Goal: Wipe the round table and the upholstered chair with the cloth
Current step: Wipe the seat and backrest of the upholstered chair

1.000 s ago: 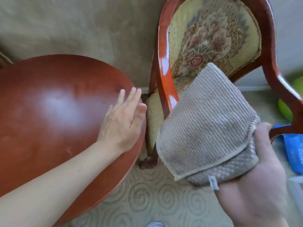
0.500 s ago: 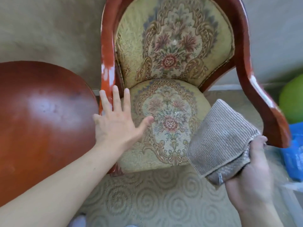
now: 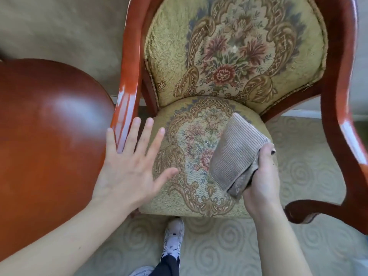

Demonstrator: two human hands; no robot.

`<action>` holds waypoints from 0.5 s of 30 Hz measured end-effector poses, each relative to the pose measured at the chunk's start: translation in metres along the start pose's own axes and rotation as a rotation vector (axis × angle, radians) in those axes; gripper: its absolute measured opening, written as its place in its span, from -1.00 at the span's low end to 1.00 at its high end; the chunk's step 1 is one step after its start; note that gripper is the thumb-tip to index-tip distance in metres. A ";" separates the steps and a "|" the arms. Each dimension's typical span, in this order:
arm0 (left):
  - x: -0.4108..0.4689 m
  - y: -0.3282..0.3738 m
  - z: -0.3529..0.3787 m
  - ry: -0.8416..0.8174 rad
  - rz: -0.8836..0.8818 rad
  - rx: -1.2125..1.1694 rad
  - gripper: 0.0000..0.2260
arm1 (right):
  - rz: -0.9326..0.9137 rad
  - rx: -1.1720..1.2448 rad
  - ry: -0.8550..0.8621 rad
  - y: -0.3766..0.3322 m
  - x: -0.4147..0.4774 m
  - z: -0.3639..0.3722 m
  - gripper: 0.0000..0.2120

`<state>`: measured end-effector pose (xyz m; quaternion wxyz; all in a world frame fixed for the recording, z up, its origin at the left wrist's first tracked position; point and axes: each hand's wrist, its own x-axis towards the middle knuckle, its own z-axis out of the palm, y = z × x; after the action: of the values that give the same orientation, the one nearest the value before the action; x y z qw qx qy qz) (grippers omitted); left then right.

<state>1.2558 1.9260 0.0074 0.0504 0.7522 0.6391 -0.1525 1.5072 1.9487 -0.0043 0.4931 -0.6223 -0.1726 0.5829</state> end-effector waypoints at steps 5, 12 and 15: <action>-0.005 0.035 0.012 0.073 0.080 -0.126 -0.16 | 0.034 -0.029 0.004 -0.003 0.040 -0.004 -0.60; 0.078 0.119 0.094 -0.143 -0.186 -0.307 -0.21 | -0.029 -0.138 0.033 -0.013 0.096 -0.025 -0.69; 0.103 0.130 0.143 -0.150 -0.291 -0.343 -0.24 | -0.100 -0.214 0.041 -0.020 0.113 -0.040 -0.65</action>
<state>1.3732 1.9613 -0.1742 0.2023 0.6192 0.7517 -0.1030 1.5794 2.0307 -0.0574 0.4557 -0.6739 -0.2547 0.5228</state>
